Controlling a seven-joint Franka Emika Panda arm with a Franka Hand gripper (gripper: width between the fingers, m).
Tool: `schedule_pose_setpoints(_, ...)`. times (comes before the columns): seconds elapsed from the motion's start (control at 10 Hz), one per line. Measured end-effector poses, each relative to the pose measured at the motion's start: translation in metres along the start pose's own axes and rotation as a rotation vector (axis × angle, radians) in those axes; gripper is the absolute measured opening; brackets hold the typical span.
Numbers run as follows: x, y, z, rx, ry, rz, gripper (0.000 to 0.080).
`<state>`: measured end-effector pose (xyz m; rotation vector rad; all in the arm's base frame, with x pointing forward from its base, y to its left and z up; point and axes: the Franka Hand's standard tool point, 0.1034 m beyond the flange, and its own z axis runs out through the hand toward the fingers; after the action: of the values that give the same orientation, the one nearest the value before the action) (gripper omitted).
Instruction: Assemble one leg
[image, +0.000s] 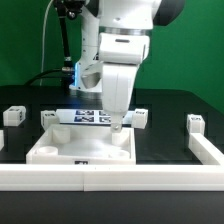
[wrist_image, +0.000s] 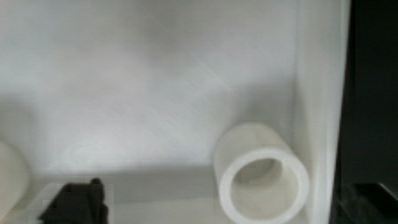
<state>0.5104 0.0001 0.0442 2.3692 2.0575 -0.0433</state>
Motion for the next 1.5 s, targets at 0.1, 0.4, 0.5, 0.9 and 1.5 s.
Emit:
schedule_pose_setpoints(0.1, -0.007, -0.007, 0.006, -0.016, 0.008, -0.012, 0.0650)
schedule_pose_setpoints(0.4, -0.020, -0.019, 0.016, -0.010, 0.010, 0.010, 0.0650)
schedule_pose_setpoints(0.5, -0.026, -0.021, 0.022, 0.001, 0.010, 0.020, 0.0650)
schedule_pose_setpoints(0.9, -0.029, -0.031, 0.038, 0.032, 0.010, 0.028, 0.0650)
schedule_pose_setpoints(1.5, -0.029, -0.031, 0.038, 0.033, 0.010, 0.028, 0.0130)
